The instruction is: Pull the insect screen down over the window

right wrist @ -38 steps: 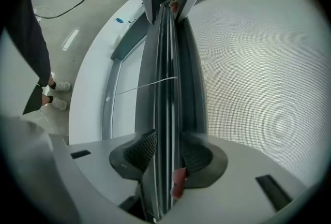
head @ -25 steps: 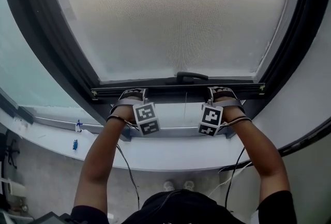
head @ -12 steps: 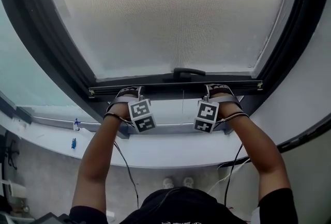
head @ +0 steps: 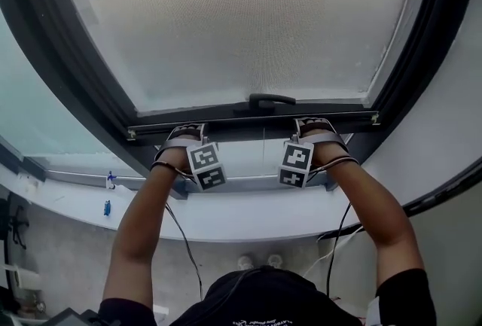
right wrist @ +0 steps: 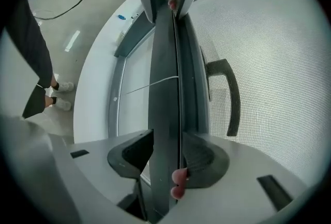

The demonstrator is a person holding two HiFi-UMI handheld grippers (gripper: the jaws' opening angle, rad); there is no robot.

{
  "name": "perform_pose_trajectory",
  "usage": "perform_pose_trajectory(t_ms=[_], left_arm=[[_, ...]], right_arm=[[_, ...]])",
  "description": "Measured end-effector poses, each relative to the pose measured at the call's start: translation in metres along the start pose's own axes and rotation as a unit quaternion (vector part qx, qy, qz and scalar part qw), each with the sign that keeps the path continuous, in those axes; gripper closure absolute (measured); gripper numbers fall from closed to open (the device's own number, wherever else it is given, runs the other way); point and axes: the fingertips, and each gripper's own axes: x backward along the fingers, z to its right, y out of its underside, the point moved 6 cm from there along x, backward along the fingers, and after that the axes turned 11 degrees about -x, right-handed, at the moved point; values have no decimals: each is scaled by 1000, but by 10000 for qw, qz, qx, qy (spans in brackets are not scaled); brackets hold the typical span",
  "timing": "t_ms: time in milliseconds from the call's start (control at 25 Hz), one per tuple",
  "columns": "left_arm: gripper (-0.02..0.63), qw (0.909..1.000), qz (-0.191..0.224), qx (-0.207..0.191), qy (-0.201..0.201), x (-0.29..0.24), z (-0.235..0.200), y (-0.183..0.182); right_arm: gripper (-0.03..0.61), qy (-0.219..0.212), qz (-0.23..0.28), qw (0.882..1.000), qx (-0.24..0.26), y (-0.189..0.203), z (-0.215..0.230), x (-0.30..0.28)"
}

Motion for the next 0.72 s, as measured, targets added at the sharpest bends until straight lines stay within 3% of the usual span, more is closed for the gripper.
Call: perform_pose_trajectory(t_ms=[320, 400, 600, 720], left_arm=[[402, 9995, -166, -54, -254, -4, 2, 0], [430, 9993, -268, -125, -233, -6, -3, 0], [430, 9994, -58, -37, -330, -4, -4, 2], [430, 9993, -72, -39, -376, -5, -4, 0]], right_arm=[[411, 176, 5, 9998, -28, -1, 0, -4], [440, 148, 120, 9998, -108, -1, 7, -5], [447, 457, 235, 9987, 65, 1, 5, -5], [448, 344, 216, 9992, 45, 2, 7, -3]])
